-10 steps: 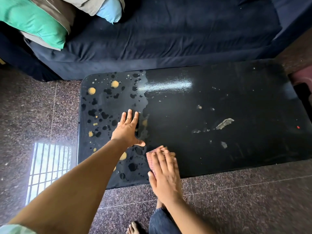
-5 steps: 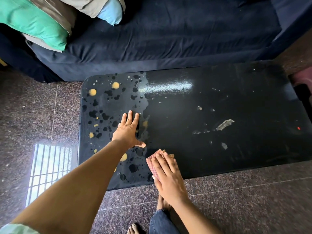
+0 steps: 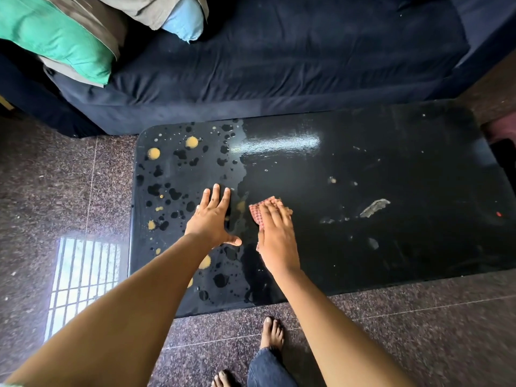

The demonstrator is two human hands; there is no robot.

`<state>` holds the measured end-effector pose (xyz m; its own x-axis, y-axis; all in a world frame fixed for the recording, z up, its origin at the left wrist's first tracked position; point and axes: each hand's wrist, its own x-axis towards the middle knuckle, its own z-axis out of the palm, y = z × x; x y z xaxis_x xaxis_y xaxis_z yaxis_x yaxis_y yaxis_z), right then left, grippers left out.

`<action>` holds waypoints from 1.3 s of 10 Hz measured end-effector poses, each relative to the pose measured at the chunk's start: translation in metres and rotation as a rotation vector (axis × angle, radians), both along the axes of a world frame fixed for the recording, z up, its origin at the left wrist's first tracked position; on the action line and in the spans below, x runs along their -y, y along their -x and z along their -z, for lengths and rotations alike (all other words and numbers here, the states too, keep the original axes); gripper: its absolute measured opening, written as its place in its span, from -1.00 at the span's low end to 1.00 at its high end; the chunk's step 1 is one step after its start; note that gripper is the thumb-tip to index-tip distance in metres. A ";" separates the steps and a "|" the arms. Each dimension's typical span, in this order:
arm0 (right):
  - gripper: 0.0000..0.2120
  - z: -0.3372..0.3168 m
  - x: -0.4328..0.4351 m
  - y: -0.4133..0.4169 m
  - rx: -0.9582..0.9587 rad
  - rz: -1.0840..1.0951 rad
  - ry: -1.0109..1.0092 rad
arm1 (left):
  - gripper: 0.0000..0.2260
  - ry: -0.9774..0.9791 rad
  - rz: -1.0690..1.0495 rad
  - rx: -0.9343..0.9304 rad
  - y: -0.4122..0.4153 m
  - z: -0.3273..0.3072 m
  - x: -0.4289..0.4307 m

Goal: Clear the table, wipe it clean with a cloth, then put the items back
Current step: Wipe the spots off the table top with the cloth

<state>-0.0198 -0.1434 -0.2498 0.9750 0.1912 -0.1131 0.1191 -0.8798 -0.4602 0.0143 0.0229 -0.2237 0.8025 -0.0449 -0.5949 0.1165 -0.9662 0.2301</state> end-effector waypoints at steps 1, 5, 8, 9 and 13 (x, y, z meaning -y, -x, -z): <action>-0.57 -0.011 0.016 0.023 0.035 -0.180 0.057 | 0.18 -0.002 0.005 -0.002 0.000 -0.001 0.001; -0.63 -0.080 0.044 0.122 -0.616 -0.065 -0.279 | 0.18 -0.002 0.004 -0.003 -0.002 -0.005 0.002; -0.57 -0.053 0.059 0.018 -0.232 -0.001 0.104 | 0.18 -0.019 0.004 0.002 -0.001 -0.006 0.002; -0.48 -0.055 0.045 0.051 -0.214 -0.098 0.139 | 0.18 -0.024 0.006 0.006 -0.001 -0.006 0.002; -0.81 -0.109 0.071 0.090 -0.912 0.441 -0.381 | 0.19 -0.034 0.005 -0.013 -0.002 -0.007 0.003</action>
<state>-0.1099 -0.2141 -0.1408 0.5451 0.0199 -0.8381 -0.6987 -0.5418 -0.4673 0.0158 0.0199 -0.2168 0.7947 -0.0284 -0.6064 0.1143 -0.9740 0.1954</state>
